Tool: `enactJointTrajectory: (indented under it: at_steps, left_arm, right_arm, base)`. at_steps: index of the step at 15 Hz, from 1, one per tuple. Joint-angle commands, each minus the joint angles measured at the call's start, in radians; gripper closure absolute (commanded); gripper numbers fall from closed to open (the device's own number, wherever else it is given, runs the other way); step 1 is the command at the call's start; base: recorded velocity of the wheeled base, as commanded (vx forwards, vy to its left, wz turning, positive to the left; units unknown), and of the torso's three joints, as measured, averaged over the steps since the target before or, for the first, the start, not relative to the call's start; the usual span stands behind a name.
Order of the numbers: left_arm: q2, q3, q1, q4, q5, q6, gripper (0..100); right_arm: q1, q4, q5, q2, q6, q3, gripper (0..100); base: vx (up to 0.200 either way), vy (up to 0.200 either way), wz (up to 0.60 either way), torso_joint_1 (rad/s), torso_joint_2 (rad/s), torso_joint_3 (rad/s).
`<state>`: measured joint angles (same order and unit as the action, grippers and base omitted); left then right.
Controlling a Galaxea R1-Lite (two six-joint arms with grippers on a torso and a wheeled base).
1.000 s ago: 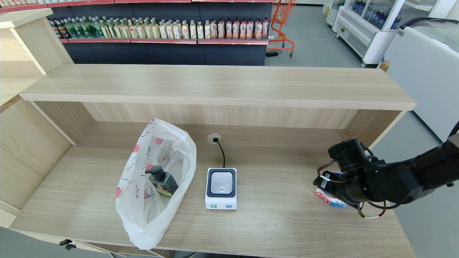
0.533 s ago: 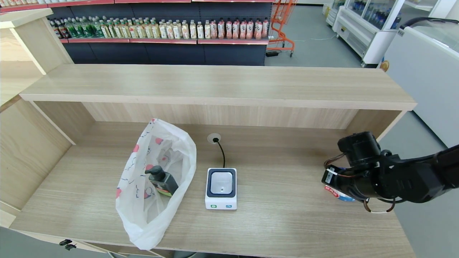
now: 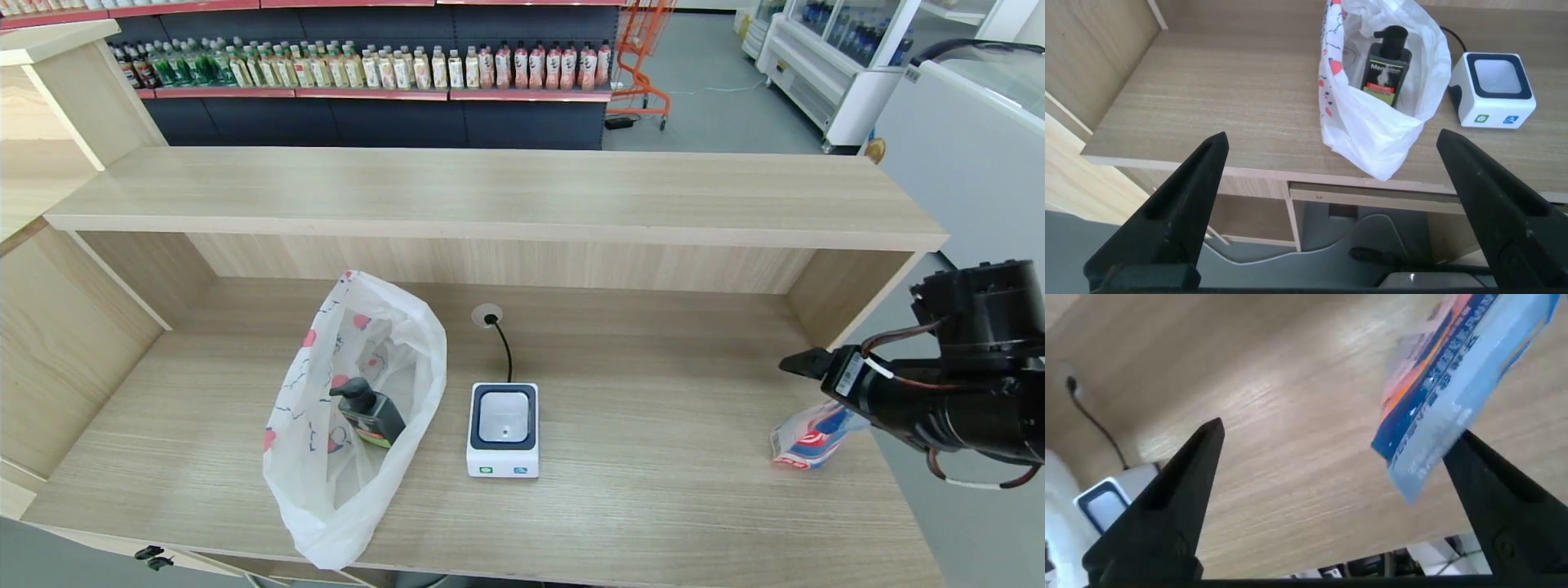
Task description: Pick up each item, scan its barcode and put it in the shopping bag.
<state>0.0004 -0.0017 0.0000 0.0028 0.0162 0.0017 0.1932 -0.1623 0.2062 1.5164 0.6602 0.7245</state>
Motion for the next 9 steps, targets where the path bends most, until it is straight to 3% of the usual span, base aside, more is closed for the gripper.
enactJointTrajectory:
  at_steps: [1, 9]
  left_arm:
    - [0.0, 0.0, 0.0, 0.0, 0.001, 0.0, 0]
    - [0.0, 0.0, 0.0, 0.0, 0.001, 0.0, 0]
  right_arm:
    - [-0.057, 0.004, 0.006, -0.03, 0.002, -0.045, 0]
    - [-0.186, -0.006, -0.004, 0.054, -0.047, -0.03, 0]
  base:
    - [0.0, 0.0, 0.0, 0.0, 0.0, 0.0]
    - [0.0, 0.0, 0.0, 0.0, 0.0, 0.0]
